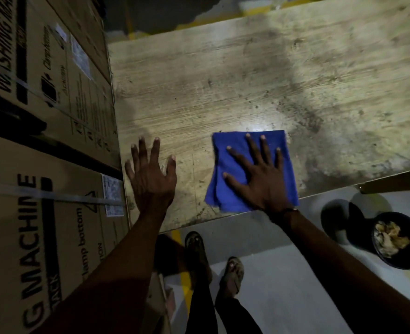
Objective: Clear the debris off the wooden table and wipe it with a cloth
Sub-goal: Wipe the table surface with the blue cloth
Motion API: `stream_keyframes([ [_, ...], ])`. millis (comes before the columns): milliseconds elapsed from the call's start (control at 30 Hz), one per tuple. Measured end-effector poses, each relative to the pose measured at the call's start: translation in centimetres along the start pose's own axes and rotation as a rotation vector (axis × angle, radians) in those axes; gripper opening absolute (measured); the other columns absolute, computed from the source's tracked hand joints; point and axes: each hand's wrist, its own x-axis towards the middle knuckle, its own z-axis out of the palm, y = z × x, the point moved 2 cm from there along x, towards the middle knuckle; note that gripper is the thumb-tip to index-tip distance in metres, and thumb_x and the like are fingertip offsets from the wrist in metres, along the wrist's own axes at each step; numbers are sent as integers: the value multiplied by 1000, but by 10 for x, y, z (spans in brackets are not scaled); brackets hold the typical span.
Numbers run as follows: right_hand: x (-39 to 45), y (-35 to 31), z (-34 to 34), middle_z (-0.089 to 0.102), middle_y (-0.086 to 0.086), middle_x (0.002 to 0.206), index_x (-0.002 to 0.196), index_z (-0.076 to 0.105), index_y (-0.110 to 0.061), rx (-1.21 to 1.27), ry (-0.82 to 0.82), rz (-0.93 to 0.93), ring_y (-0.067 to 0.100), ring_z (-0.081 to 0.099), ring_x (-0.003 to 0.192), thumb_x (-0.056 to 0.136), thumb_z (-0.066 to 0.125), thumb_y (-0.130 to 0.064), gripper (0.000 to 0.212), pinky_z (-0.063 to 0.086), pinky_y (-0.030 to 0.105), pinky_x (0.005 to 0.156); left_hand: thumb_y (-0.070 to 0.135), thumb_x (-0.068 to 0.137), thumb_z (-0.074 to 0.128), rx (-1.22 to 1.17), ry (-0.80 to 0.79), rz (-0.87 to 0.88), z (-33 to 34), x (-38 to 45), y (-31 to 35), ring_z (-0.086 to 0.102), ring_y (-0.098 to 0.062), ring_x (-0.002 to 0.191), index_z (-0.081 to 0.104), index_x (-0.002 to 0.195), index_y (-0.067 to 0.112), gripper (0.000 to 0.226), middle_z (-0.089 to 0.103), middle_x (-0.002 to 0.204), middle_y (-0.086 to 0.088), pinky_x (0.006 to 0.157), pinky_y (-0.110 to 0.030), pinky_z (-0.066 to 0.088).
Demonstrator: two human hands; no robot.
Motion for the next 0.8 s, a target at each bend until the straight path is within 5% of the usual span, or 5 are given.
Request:
stream_keyframes([
  [167, 41, -6, 6, 9, 3, 178, 162, 30, -49, 16, 22, 148, 37, 2, 164, 95, 37, -79, 74, 5, 65, 126, 56, 107, 45, 7, -12, -22, 2, 2, -1, 10, -24, 163, 34, 163, 34, 62, 18, 176, -1, 130, -54, 9],
  [367, -3, -27, 13, 18, -2, 176, 158, 38, -50, 18, 37, -193, 31, 8, 164, 95, 45, -78, 69, 12, 63, 127, 58, 106, 41, 29, -22, -28, 4, 2, -3, 7, -22, 164, 34, 163, 34, 62, 15, 176, 2, 131, -53, 7],
  [533, 11, 66, -11, 15, -3, 177, 160, 33, -51, -52, 29, 111, 32, 12, 163, 96, 38, -78, 70, 15, 64, 126, 62, 107, 33, 58, -14, -14, 7, 0, -3, 5, -22, 164, 30, 165, 35, 64, 10, 177, 3, 131, -54, 7],
  [667, 47, 54, -9, 13, 5, 177, 162, 31, -48, 9, 59, 297, 40, 8, 162, 96, 32, -78, 73, 9, 69, 125, 54, 108, 32, 63, 10, -6, 12, 0, 4, 5, -26, 164, 30, 165, 32, 61, 12, 177, -1, 130, -54, 7],
  [800, 39, 7, 12, 12, 3, 177, 162, 32, -47, 3, 17, -40, 37, 4, 164, 97, 35, -78, 72, 7, 67, 126, 44, 107, 35, 52, 18, 111, 33, 23, 44, 13, -30, 163, 37, 162, 30, 56, 18, 175, -5, 129, -52, 9],
])
